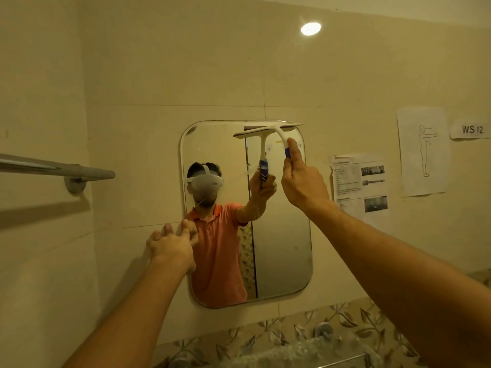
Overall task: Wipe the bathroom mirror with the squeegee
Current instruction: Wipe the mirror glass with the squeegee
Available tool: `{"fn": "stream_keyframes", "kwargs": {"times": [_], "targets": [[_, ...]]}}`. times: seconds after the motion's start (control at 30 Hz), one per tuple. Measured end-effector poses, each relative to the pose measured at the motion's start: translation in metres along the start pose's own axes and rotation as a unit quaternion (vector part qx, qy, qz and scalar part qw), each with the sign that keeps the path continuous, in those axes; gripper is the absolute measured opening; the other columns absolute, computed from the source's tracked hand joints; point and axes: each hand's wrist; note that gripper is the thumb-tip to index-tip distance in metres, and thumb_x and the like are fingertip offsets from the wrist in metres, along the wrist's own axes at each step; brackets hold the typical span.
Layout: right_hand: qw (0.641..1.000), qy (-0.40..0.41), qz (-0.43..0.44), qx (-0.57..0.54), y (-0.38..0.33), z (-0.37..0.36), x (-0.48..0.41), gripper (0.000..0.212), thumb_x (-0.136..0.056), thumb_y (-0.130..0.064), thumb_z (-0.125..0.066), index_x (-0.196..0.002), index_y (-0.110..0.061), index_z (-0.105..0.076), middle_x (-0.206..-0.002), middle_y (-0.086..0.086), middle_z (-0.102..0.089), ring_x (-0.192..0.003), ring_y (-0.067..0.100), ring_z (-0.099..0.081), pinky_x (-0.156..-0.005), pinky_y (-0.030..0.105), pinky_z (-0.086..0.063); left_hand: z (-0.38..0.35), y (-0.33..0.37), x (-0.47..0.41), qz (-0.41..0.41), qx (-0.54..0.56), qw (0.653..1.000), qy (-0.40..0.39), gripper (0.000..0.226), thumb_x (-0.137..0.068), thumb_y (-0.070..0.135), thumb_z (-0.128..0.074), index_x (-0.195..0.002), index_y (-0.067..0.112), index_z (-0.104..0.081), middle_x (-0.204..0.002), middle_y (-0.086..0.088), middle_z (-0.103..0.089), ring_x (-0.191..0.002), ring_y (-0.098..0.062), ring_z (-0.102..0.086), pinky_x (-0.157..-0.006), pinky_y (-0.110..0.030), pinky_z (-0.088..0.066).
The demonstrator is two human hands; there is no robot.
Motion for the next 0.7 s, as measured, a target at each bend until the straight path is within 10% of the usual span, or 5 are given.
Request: {"fn": "stream_keyframes", "kwargs": {"times": [0.7], "targets": [[1.000,0.007,0.007,0.001,-0.022,0.024,-0.016,0.055,-0.111,-0.042,-0.023,-0.159,-0.046,0.003,-0.074,0.008,-0.054,-0.057,0.017,-0.050,-0.049,0.030,-0.044,-0.001,0.000,0.002,-0.001,0.008,1.000,0.009,0.104,-0.092,0.043,-0.061,-0.157,0.026,0.019,-0.165,-0.018,0.002,-0.150,-0.041,-0.011,-0.120,-0.050,-0.023]]}}
Point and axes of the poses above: each hand's wrist, its own x-axis away from the middle knuckle, its own z-axis out of the back of the hand, y = z × x
